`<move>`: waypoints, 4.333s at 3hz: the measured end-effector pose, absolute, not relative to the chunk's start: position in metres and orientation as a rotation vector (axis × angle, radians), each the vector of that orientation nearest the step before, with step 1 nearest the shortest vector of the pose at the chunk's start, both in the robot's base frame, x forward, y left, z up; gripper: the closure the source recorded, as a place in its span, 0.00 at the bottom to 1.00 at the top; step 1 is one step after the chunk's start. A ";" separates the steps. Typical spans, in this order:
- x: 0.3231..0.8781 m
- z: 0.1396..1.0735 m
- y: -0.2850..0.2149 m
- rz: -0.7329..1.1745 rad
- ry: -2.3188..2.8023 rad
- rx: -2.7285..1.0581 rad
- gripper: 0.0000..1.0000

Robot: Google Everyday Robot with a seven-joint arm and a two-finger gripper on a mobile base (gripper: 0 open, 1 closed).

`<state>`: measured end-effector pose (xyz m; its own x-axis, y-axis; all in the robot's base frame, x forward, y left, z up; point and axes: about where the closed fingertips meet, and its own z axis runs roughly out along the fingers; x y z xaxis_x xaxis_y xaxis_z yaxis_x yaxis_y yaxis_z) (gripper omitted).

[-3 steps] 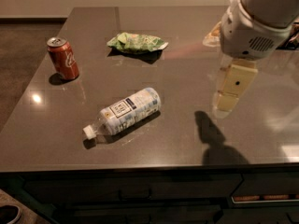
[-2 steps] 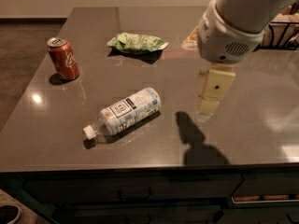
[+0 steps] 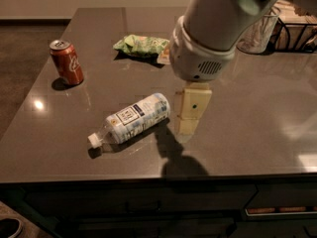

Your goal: Move blue plastic bottle near green jalapeno chip bag

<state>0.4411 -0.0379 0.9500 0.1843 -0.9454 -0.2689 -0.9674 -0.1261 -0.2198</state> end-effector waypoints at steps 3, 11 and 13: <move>0.458 0.910 0.042 0.192 1.731 -2.284 0.00; 0.583 0.883 0.050 0.095 1.933 -2.216 1.00; 0.660 0.886 0.047 0.123 2.049 -2.063 1.00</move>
Offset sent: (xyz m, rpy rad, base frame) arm 0.0234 0.0989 -0.0346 -0.0024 0.0883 0.1508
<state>0.6602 0.0467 0.8858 0.0183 -0.9752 -0.2207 -0.9945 0.0049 -0.1043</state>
